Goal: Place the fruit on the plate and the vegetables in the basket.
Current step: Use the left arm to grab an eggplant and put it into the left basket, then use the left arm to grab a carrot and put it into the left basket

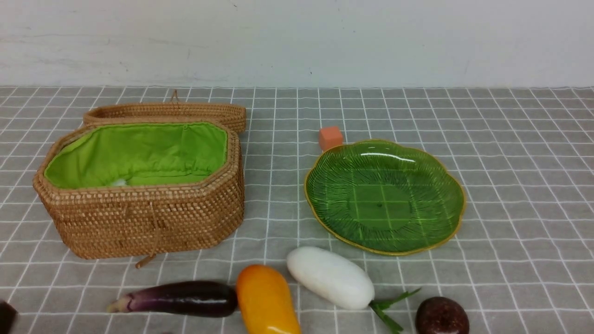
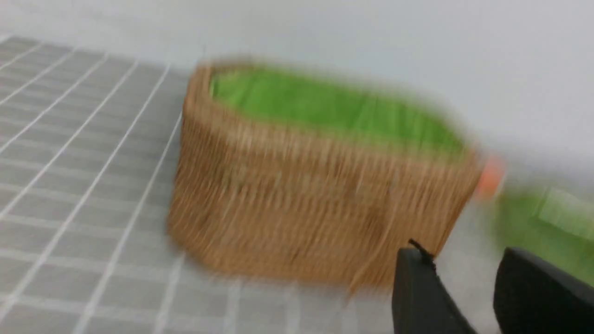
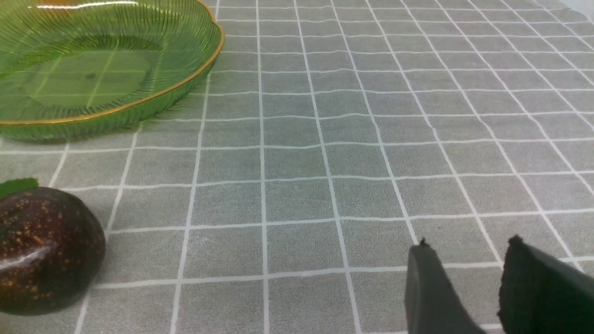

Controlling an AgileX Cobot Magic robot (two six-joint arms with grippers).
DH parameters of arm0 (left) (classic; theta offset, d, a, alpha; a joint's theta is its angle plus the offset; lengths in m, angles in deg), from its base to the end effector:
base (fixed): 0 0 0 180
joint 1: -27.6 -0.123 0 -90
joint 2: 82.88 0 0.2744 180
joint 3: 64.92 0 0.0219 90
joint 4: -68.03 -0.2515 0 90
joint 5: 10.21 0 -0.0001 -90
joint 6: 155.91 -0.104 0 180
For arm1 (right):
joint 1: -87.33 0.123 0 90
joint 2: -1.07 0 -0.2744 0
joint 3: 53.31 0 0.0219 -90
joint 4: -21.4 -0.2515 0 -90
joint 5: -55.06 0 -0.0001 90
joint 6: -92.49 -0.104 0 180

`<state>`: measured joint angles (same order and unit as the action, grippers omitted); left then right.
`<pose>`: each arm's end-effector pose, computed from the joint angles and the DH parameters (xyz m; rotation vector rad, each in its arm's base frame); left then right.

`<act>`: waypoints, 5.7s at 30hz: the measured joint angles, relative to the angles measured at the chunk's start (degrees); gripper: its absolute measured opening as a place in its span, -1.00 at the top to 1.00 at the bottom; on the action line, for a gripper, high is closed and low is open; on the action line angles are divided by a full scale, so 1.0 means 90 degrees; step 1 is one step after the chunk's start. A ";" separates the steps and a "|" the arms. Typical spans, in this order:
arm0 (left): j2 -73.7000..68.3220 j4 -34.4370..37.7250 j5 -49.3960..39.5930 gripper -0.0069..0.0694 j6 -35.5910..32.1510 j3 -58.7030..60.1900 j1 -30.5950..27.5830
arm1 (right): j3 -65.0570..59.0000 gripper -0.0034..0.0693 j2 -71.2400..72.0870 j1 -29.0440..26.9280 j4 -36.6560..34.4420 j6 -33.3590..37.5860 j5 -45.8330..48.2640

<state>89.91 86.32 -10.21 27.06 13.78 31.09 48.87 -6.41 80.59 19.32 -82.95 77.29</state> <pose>0.0807 -0.0050 0.2045 -0.2331 1.4911 -0.3474 0.0756 -0.0075 0.1698 0.0578 1.8768 -0.0996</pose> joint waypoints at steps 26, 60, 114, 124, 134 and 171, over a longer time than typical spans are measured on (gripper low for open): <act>-0.3615 0.0059 -0.4214 0.19 0.0000 -0.4584 0.1023 | 0.0000 0.24 0.0000 0.0000 0.0000 0.0000 0.0000; -0.9250 -0.0333 -0.4107 -0.70 -0.7591 -0.5325 0.1229 | 0.0000 0.24 0.0000 0.0000 0.0000 0.0000 0.0000; -0.8991 -0.3145 -0.2782 -0.04 -0.6302 -0.7155 0.0383 | 0.0000 0.24 0.0000 0.0000 0.0000 0.0000 -0.0005; -1.0164 -0.3195 -0.1454 -0.04 -0.5933 -0.7180 0.0383 | 0.0000 0.24 0.0000 0.0000 0.0000 0.0000 -0.0005; -1.0233 -0.3145 -0.1474 -0.04 -0.5708 -0.7180 0.0383 | 0.0000 0.24 0.0000 0.0000 0.0000 0.0000 -0.0005; -0.7990 0.0458 -0.5036 -0.47 -0.3634 -0.7218 0.0383 | 0.0000 0.24 0.0000 0.0000 0.0000 0.0000 -0.0005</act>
<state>18.01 90.44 -55.53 -5.65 -51.19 34.54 48.87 -6.41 80.59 19.32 -82.95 77.25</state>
